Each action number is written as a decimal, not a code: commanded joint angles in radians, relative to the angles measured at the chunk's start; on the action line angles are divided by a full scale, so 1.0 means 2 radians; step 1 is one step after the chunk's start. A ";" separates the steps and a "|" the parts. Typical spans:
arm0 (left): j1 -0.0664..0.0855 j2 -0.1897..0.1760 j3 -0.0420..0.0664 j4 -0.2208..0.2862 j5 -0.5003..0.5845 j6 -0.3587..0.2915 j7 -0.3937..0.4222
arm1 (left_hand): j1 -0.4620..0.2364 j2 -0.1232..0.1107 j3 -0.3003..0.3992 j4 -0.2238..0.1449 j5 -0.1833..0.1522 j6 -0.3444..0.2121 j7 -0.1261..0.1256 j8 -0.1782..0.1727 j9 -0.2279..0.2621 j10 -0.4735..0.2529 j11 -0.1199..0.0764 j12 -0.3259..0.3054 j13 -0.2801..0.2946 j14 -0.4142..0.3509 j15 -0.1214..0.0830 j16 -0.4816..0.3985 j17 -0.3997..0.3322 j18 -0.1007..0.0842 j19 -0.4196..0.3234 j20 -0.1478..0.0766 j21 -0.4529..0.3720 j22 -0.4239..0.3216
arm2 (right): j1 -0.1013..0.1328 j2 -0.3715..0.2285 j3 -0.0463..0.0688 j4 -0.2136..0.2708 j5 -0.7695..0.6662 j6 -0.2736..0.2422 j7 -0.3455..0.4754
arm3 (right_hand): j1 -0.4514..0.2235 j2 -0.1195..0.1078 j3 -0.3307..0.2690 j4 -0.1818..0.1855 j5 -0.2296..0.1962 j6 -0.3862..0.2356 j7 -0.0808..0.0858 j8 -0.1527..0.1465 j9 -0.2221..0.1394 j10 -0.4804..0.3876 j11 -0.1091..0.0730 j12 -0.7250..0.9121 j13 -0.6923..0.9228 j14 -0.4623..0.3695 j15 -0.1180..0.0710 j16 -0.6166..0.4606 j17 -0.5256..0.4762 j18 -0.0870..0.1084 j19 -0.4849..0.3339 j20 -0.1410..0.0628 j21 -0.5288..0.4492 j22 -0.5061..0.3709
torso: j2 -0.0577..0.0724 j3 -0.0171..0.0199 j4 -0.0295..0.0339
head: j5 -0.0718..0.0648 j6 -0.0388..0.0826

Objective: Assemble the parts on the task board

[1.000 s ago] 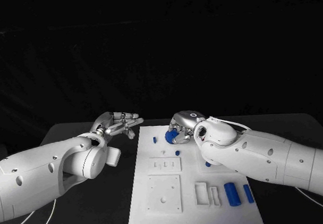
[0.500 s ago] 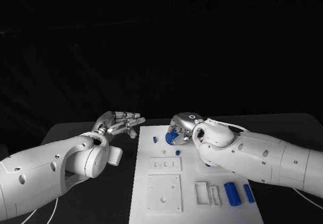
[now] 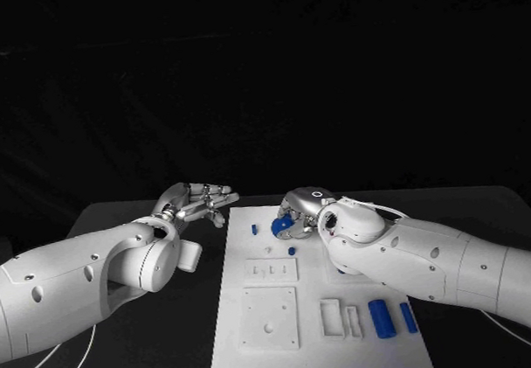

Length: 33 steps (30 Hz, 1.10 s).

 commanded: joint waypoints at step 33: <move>0.001 -0.004 0.000 -0.013 -0.001 0.015 0.004 | 0.002 -0.002 0.002 0.004 0.002 -0.007 0.000 0.002 0.000 -0.008 0.000 -0.001 0.000 0.000 0.001 0.000 -0.001 0.008 -0.005 0.000 0.003 -0.003 | -0.010 -0.071 0.025 0.053 0.117 -0.081 0.034 | 0.003 -0.007 -0.018 0.043 -0.002 -0.013 0.001 -0.002 0.001 -0.005 0.002 -0.004 -0.010 0.000 0.005 -0.001 0.000 0.001 0.032 0.005 0.012 0.057 | -0.005 0.0042 -0.0101 | 0.001 0.006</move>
